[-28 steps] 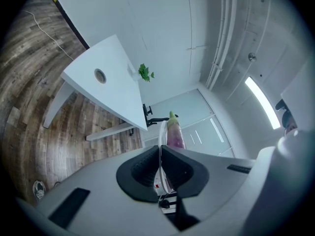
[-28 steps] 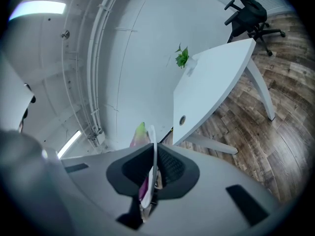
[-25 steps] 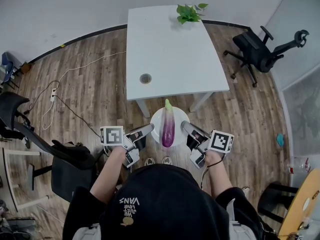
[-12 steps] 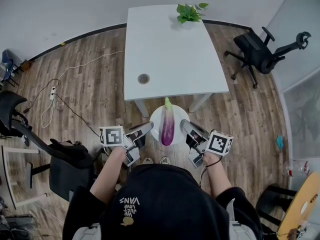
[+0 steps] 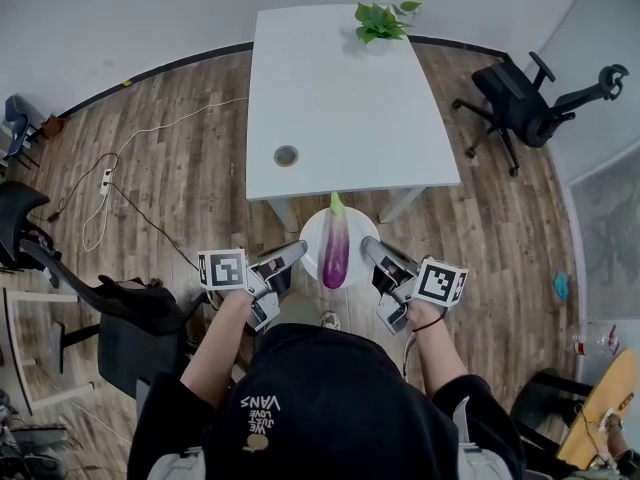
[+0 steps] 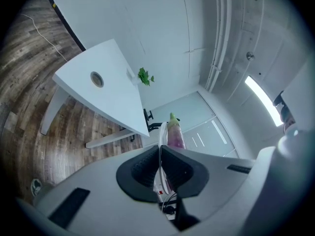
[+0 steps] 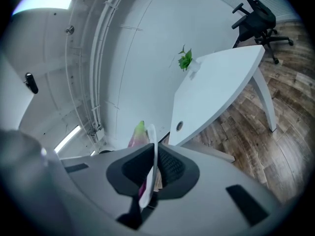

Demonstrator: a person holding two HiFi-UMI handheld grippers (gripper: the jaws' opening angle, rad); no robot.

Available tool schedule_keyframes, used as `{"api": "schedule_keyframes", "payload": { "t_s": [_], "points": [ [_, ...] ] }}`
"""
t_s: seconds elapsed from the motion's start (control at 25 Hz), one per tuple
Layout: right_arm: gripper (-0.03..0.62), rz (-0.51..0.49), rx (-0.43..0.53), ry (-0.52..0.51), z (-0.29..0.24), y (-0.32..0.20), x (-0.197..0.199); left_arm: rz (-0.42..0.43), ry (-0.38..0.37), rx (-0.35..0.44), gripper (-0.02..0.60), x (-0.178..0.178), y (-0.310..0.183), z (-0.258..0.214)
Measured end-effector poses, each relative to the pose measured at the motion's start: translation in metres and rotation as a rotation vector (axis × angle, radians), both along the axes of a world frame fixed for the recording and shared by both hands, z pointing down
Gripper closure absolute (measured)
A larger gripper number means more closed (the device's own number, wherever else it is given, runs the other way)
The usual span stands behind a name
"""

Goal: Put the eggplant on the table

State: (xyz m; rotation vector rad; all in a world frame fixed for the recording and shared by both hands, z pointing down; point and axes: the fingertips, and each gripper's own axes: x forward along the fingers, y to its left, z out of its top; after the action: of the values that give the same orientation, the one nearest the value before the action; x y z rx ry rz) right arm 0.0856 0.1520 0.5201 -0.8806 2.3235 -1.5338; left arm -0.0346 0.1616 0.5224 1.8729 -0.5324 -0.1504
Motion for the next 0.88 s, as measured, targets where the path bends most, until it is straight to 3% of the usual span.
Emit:
{"api": "schedule_keyframes", "payload": {
  "t_s": [0.2,0.56,0.72,0.88],
  "points": [
    [0.562,-0.002,-0.012,-0.009,0.009,-0.004,-0.005,-0.009,-0.003,-0.008,0.557,-0.006,-0.005,0.011],
    [0.562,0.040,-0.026,-0.034,-0.002,-0.091,-0.029,0.029,-0.008,-0.017,0.557,-0.026,-0.096,0.000],
    [0.562,0.067,-0.022,-0.016,-0.007,-0.123,-0.036,0.047,-0.040,-0.011,0.557,-0.047,-0.133,0.019],
    [0.562,0.086,-0.009,-0.030,-0.013,-0.150,-0.049,0.077,-0.005,-0.012,0.557,-0.048,-0.159,-0.007]
  ]
}}
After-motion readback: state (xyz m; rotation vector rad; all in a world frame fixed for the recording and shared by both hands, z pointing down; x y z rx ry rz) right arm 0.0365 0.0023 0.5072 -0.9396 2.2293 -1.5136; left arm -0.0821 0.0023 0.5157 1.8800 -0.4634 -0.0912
